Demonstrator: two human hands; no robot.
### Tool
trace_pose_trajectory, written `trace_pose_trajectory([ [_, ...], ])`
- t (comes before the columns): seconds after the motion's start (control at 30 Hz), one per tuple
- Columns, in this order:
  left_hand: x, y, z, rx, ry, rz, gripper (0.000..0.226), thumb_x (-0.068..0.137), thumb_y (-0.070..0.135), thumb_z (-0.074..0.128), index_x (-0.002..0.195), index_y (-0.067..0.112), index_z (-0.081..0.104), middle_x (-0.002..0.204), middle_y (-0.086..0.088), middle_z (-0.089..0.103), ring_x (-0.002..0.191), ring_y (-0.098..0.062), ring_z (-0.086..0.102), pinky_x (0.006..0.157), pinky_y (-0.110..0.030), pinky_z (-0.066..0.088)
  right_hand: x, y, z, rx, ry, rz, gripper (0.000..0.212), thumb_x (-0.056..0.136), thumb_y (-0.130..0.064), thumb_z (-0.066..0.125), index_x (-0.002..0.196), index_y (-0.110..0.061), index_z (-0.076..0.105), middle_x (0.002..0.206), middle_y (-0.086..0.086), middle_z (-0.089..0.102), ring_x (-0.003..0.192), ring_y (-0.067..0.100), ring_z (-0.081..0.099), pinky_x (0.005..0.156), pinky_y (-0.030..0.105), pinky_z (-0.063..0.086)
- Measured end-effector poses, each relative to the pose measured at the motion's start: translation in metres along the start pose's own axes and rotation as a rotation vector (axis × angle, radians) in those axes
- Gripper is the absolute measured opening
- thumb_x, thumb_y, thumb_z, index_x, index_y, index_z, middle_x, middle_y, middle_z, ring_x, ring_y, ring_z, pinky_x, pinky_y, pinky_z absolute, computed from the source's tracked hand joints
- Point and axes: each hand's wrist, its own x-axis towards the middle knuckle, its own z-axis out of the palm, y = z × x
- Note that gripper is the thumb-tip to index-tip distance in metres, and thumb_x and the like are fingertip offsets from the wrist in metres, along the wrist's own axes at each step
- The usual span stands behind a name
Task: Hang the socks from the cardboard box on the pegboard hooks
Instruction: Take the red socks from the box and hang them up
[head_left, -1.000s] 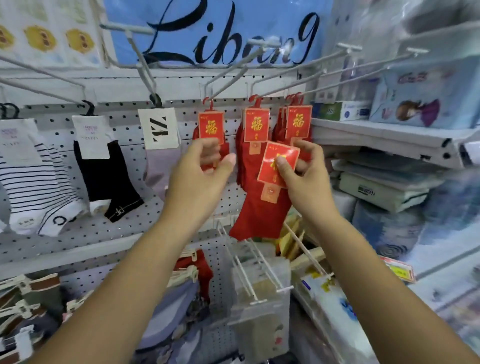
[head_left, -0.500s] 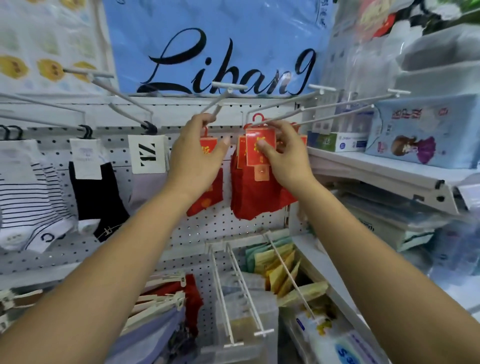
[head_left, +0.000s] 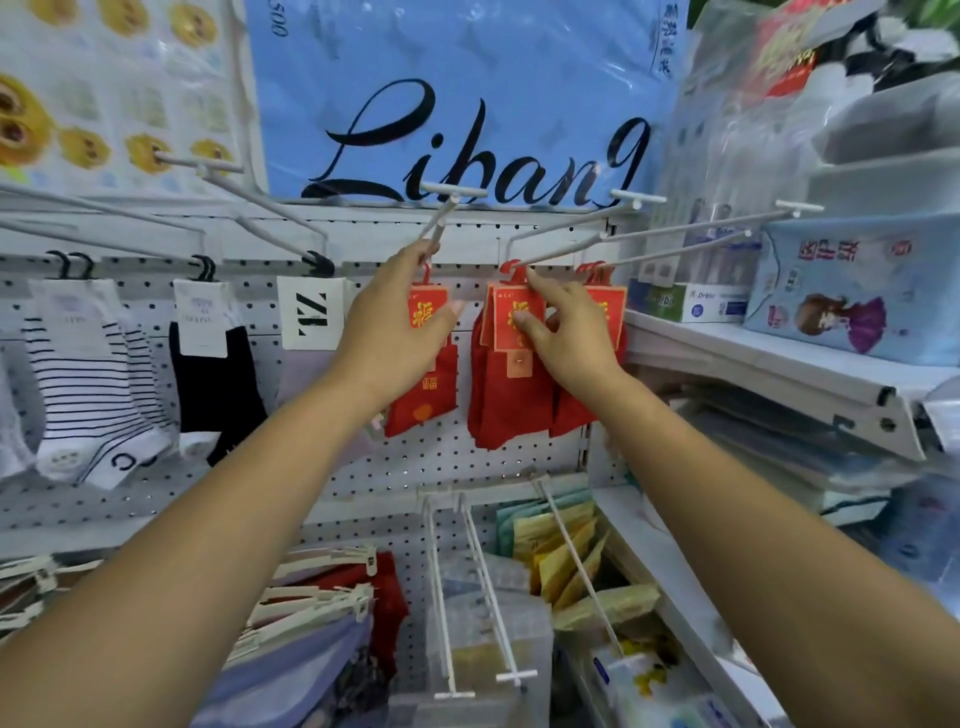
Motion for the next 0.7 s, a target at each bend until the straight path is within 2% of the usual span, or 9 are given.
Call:
trace_pose_trajectory([
  [0.07, -0.005, 0.001, -0.003, 0.000, -0.001, -0.018, 0.066, 0.097, 0.033, 0.066, 0.154, 0.031, 0.034, 0.155, 0.008, 0.046, 0.140, -0.005, 0.039, 0.105, -0.021, 0.027, -0.006, 0.000, 0.001, 0.015, -0.018, 0.008, 0.058, 0.095, -0.035, 0.066, 0.149, -0.025, 0.046, 0.122, 0.004, 0.052, 0.102, 0.019, 0.056, 0.097, 0.034, 0.048],
  [0.17, -0.022, -0.006, -0.007, -0.019, 0.016, -0.037, 0.065, 0.096, 0.033, 0.068, 0.153, 0.032, 0.037, 0.139, 0.023, 0.047, 0.109, 0.035, 0.036, 0.090, 0.006, 0.024, -0.018, -0.003, 0.001, 0.022, -0.014, 0.024, 0.062, 0.096, -0.036, 0.065, 0.151, -0.022, 0.041, 0.138, 0.007, 0.047, 0.126, 0.024, 0.049, 0.109, 0.036, 0.041],
  [0.2, -0.031, -0.011, -0.010, -0.026, 0.018, -0.043, 0.064, 0.096, 0.033, 0.068, 0.153, 0.033, 0.038, 0.134, 0.027, 0.045, 0.101, 0.041, 0.033, 0.084, 0.010, 0.025, -0.025, -0.005, 0.001, 0.004, 0.003, 0.021, 0.063, 0.096, -0.036, 0.065, 0.152, -0.019, 0.041, 0.142, 0.007, 0.045, 0.133, 0.024, 0.044, 0.113, 0.033, 0.035],
  [0.23, -0.040, -0.014, -0.013, -0.037, 0.015, -0.052, 0.063, 0.096, 0.033, 0.067, 0.152, 0.036, 0.039, 0.133, 0.030, 0.041, 0.104, 0.041, 0.033, 0.088, 0.007, 0.027, -0.032, -0.008, 0.000, -0.018, 0.029, 0.012, 0.063, 0.096, -0.036, 0.065, 0.151, -0.017, 0.041, 0.146, 0.007, 0.044, 0.137, 0.024, 0.039, 0.114, 0.032, 0.031],
  [0.27, -0.049, -0.017, -0.018, -0.038, 0.010, -0.055, 0.062, 0.096, 0.033, 0.067, 0.151, 0.038, 0.039, 0.134, 0.032, 0.038, 0.115, 0.033, 0.038, 0.099, -0.003, 0.034, -0.041, -0.012, 0.000, -0.035, 0.054, -0.004, 0.062, 0.096, -0.036, 0.064, 0.150, -0.014, 0.042, 0.148, 0.007, 0.043, 0.140, 0.024, 0.037, 0.115, 0.031, 0.028],
  [0.33, -0.069, -0.021, -0.031, 0.042, 0.002, -0.022, 0.060, 0.096, 0.035, 0.067, 0.149, 0.038, 0.041, 0.140, 0.030, 0.036, 0.132, 0.005, 0.044, 0.112, -0.032, 0.040, -0.062, -0.024, -0.001, -0.034, 0.062, -0.051, 0.059, 0.097, -0.037, 0.063, 0.148, -0.013, 0.046, 0.150, 0.006, 0.044, 0.142, 0.023, 0.037, 0.115, 0.031, 0.029],
  [0.37, -0.079, -0.024, -0.037, 0.101, -0.005, 0.004, 0.060, 0.095, 0.036, 0.068, 0.150, 0.036, 0.042, 0.147, 0.025, 0.037, 0.137, -0.003, 0.041, 0.115, -0.036, 0.036, -0.073, -0.031, -0.001, -0.027, 0.037, -0.081, 0.058, 0.097, -0.038, 0.062, 0.146, -0.012, 0.048, 0.150, 0.005, 0.045, 0.141, 0.021, 0.039, 0.115, 0.031, 0.031],
  [0.5, -0.125, -0.033, -0.065, 0.218, -0.077, 0.036, 0.065, 0.092, 0.039, 0.070, 0.151, 0.027, 0.044, 0.160, 0.006, 0.039, 0.144, -0.004, 0.031, 0.118, -0.030, 0.026, -0.118, -0.065, 0.004, -0.028, -0.191, -0.203, 0.059, 0.096, -0.043, 0.060, 0.146, -0.014, 0.049, 0.151, 0.004, 0.049, 0.142, 0.019, 0.042, 0.116, 0.038, 0.037],
  [0.7, -0.216, -0.056, -0.138, 0.340, -0.094, -0.123, 0.078, 0.083, 0.069, 0.061, 0.152, 0.043, 0.035, 0.160, 0.019, 0.034, 0.146, -0.002, 0.029, 0.117, -0.034, 0.026, -0.186, -0.137, 0.033, 0.060, -0.415, -0.299, 0.065, 0.094, -0.045, 0.064, 0.150, -0.020, 0.042, 0.154, -0.003, 0.045, 0.143, 0.014, 0.038, 0.116, 0.032, 0.035],
])
